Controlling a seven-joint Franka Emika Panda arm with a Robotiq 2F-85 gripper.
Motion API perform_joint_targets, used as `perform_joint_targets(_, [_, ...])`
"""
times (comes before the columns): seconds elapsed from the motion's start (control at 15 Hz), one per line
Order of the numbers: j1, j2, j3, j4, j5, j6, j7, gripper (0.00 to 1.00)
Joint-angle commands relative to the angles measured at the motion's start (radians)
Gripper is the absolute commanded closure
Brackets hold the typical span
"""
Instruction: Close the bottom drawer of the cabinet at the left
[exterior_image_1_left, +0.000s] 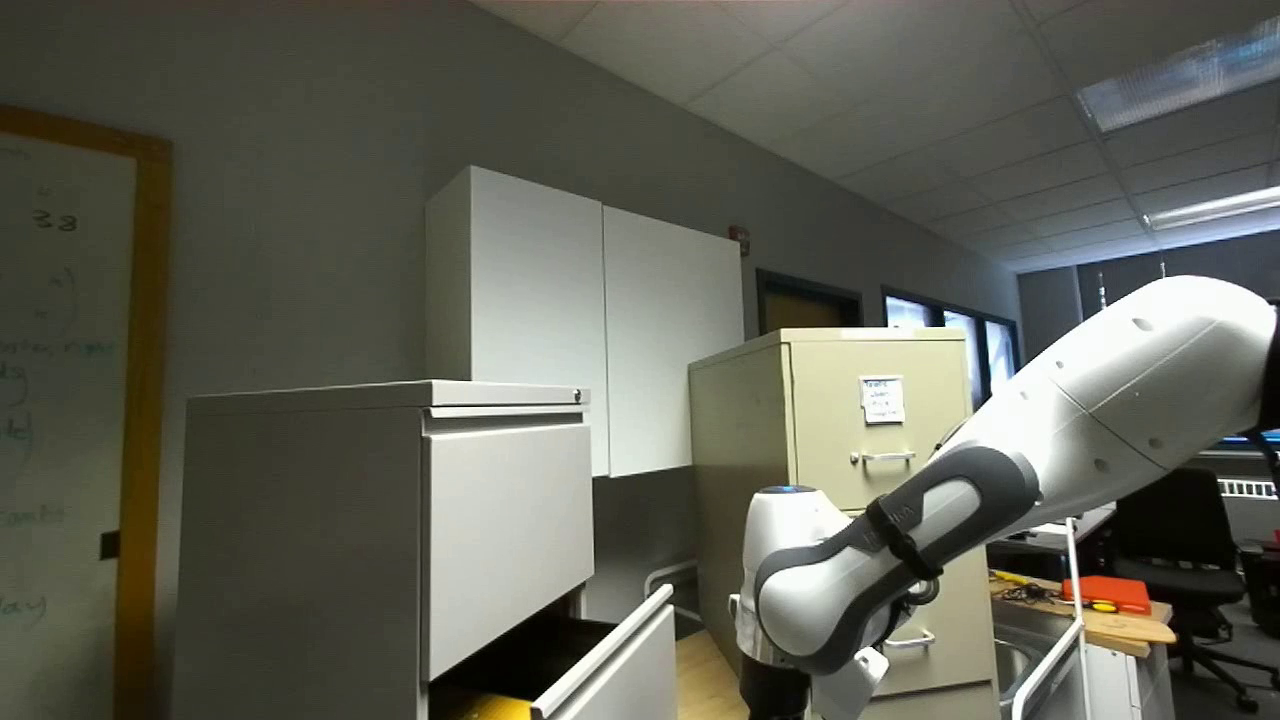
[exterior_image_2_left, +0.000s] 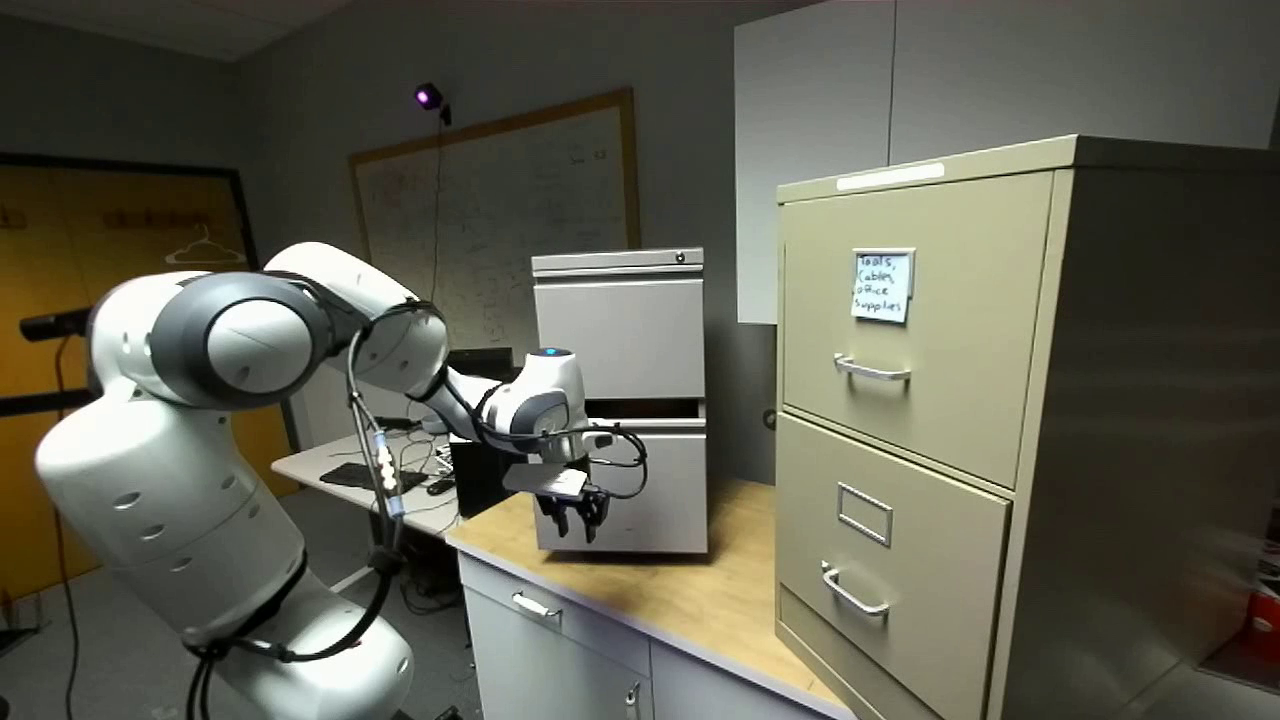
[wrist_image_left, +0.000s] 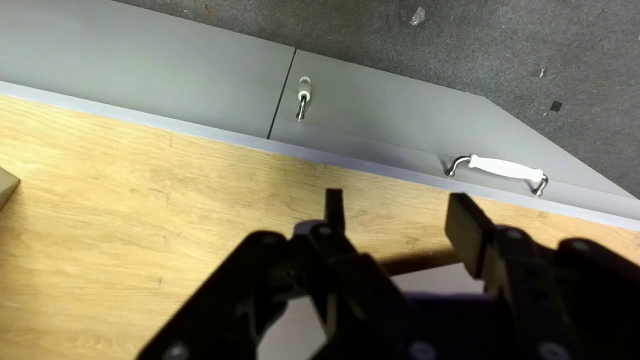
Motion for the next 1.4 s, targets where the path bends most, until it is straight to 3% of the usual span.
perform_joint_targets(0.0, [0.0,0.0,0.001,0.001,0.0,-0.002,0.0,0.42])
perform_joint_targets(0.2, [0.0,0.0,0.001,0.001,0.0,-0.002,0.0,0.42])
perform_joint_targets(0.27, [0.0,0.004,0.002,-0.007,-0.003,0.013,0.0,0.17])
perform_joint_targets(0.33, [-0.002,0.009,0.005,-0.008,-0.007,0.019,0.008,0.17])
perform_joint_targets(0.47, [-0.002,0.014,0.011,-0.006,-0.01,0.042,0.018,0.04])
perform_joint_targets(0.6, [-0.004,0.021,0.019,0.008,-0.02,0.062,0.035,0.0])
perform_joint_targets(1.0, [-0.008,-0.002,0.031,0.048,-0.043,0.11,0.031,0.0])
perform_joint_targets(1.07, [-0.014,-0.009,0.032,0.059,-0.056,0.12,0.031,0.04])
perform_joint_targets(1.13, [-0.016,-0.016,0.03,0.066,-0.063,0.138,0.027,0.26])
perform_joint_targets(1.33, [-0.026,-0.016,0.018,0.1,-0.085,0.238,0.007,0.37])
